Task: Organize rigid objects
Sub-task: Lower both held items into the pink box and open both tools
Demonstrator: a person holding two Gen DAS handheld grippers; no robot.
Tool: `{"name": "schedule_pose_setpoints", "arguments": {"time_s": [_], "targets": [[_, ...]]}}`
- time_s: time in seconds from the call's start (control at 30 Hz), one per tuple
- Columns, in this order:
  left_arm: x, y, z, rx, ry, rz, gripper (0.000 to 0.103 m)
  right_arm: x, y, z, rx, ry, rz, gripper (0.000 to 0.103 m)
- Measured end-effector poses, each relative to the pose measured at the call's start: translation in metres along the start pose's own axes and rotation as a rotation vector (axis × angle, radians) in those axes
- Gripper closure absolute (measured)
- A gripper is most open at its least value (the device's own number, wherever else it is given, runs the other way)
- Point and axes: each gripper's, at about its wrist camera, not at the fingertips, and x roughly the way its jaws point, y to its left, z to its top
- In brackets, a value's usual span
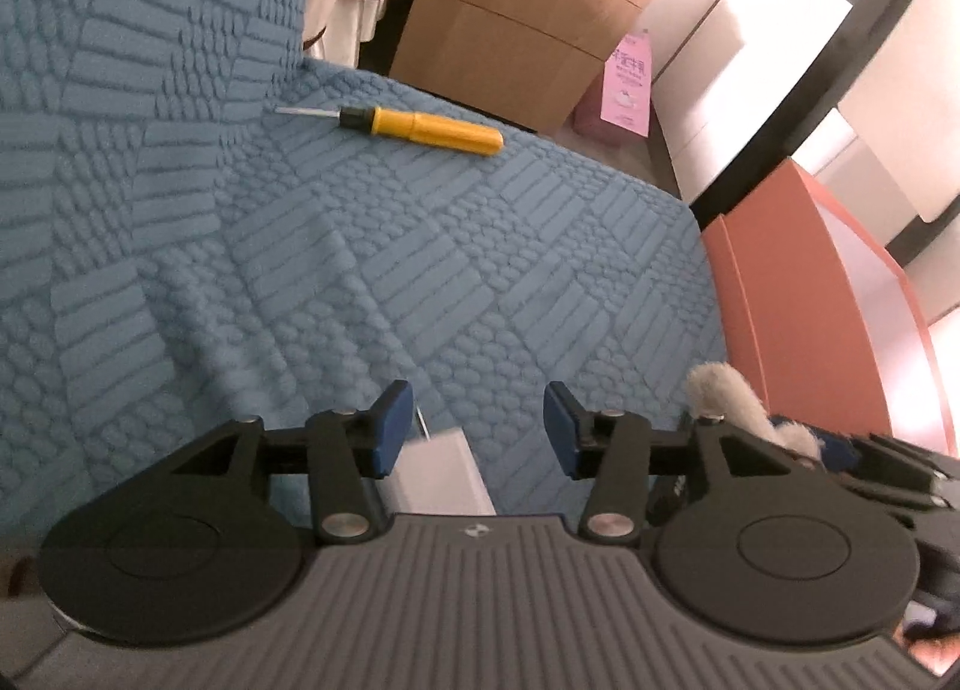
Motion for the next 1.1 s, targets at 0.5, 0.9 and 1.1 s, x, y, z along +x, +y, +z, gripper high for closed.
{"name": "schedule_pose_setpoints", "arguments": {"time_s": [0.5,0.9,1.1], "targets": [[0.004,-0.003,-0.027,-0.017,0.000,0.119,0.046,0.001,0.003,-0.009,0.003,0.019,-0.001,0.054],[0.025,-0.008,-0.034,0.002,0.008,0.141,0.048,0.008,0.010,-0.013,-0.015,0.044,-0.002,0.054],[0.026,-0.014,-0.033,0.018,-0.010,0.127,0.051,0.010,0.010,-0.015,-0.007,0.055,-0.007,0.054]]}}
